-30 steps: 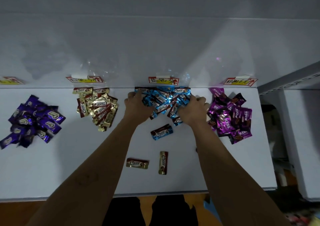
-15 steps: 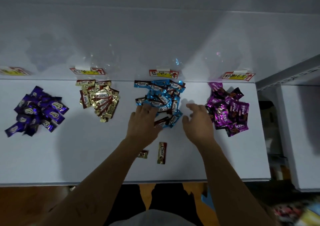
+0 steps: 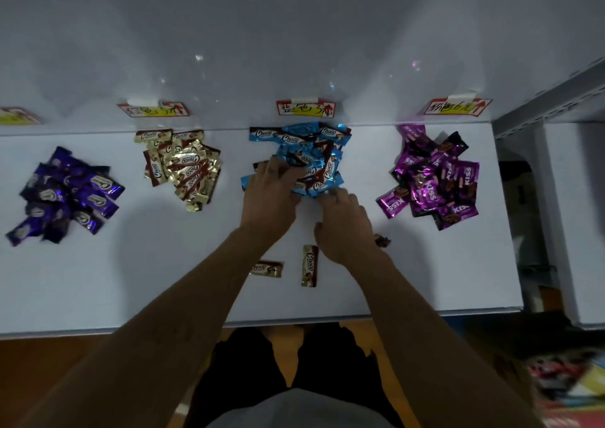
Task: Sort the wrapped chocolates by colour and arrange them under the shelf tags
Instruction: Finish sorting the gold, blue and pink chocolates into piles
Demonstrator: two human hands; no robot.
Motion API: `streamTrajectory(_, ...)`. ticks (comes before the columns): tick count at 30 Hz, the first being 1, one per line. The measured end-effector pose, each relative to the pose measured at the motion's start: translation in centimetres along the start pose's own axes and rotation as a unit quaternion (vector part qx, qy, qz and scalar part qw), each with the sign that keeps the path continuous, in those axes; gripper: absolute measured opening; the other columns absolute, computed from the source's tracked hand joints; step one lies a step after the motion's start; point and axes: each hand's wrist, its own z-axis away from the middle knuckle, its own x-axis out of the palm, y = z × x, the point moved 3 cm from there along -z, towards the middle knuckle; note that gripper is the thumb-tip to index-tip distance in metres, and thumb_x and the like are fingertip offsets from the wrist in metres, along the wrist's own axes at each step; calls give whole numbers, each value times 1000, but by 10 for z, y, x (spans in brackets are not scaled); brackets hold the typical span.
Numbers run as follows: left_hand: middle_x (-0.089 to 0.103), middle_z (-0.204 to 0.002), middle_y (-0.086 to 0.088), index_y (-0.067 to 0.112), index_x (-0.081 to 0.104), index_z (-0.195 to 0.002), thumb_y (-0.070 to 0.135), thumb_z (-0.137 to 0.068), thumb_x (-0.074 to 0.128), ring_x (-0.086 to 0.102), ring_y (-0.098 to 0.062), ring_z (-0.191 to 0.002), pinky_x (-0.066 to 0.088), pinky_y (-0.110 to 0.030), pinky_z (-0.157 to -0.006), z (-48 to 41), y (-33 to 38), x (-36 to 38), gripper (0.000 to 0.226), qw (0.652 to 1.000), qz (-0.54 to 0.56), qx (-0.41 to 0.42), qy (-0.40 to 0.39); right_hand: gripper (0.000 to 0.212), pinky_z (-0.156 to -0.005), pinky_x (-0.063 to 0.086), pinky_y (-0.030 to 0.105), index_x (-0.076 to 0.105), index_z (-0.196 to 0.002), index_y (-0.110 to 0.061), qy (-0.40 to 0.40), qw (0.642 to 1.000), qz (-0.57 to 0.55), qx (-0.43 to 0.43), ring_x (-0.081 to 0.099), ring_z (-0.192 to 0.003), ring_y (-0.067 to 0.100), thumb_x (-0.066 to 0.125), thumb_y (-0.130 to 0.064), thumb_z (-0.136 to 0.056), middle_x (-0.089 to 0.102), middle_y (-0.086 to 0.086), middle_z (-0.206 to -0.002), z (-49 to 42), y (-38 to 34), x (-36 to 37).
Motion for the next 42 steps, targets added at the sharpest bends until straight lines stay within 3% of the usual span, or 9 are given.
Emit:
streamTrajectory(4, 52, -126, -4, 22, 61, -123, 20, -81, 73, 44, -24, -117, 40, -37, -96, 56, -15, -5, 44, 990, 7, 9, -140, 41, -93, 40, 34, 50, -129, -15, 14, 999, -41, 30, 48, -113, 24, 56, -28, -91, 49, 8, -126, 33, 3, 5)
streamTrajectory(8, 48, -129, 0, 26, 51, -131, 32, -82, 72, 42, -22, -118, 39, -37, -96, 112, -38, -7, 54, 978, -55, -27, -201, 47, -84, 42, 35, 46, -124, -17, -74, 995, -44, 53, 49, -109, 24, 55, -48, -90, 47, 5, -118, 72, -2, 32)
streamTrajectory(15, 50, -118, -5, 16, 51, -115, 26, -89, 61, 46, -22, -107, 40, -33, -86, 111, -40, 4, 29, 975, -114, -68, -176, 50, -58, 43, 30, 64, -99, -14, -7, 1000, 18, -19, 56, -75, 23, 84, -9, -54, 58, 8, -89, 70, -18, 49)
streamTrajectory(18, 52, -107, -3, 16, 51, -105, 31, -92, 57, 52, -22, -95, 40, -31, -72, 113, -43, -1, 20, 976, -83, -108, -168, 40, -78, 42, 32, 51, -117, -12, -41, 997, -58, 30, 53, -98, 25, 68, -12, -81, 54, 7, -108, 65, -11, 46)
streamTrajectory(22, 58, -86, 1, 17, 57, -94, 30, -93, 57, 55, -18, -75, 41, -29, -62, 129, -41, -13, 14, 974, 42, -186, -120, 19, -73, 42, 29, 56, -107, -12, -93, 993, -69, 16, 56, -93, 22, 57, -23, -93, 54, 7, -108, 63, -8, 49)
streamTrajectory(27, 66, -89, -2, 14, 67, -94, 15, -92, 60, 58, -14, -76, 44, -23, -66, 151, -39, -33, 8, 970, 144, -192, -33, 25, -60, 33, 29, 45, -72, -18, -77, 990, -119, 13, 49, -74, 18, 52, -27, -94, 52, 2, -81, 60, -31, 39)
streamTrajectory(31, 69, -95, -4, 12, 66, -106, 7, -89, 62, 61, -17, -81, 47, -23, -71, 143, -67, -64, 19, 953, 180, -242, 41, 18, -58, 35, 28, 53, -77, -14, -66, 986, -154, 14, 52, -71, 17, 55, -23, -92, 56, -1, -74, 45, -72, 24)
streamTrajectory(37, 67, -83, -8, 9, 55, -101, 8, -89, 60, 55, -16, -63, 37, -18, -51, 102, -129, -104, 13, 947, 191, -250, 69, 10, -59, 34, 26, 57, -82, -15, -57, 984, -168, 27, 51, -74, 17, 55, -20, -90, 55, -3, -75, -6, -144, 12)
streamTrajectory(42, 68, -91, -6, 9, 55, -106, 11, -90, 62, 63, -18, -73, 47, -23, -59, 63, -168, -120, 18, 944, 207, -243, 87, 6, -53, 32, 23, 57, -84, -20, -37, 978, -200, 48, 53, -71, 17, 54, -21, -89, 53, -7, -70, -44, -184, 15)
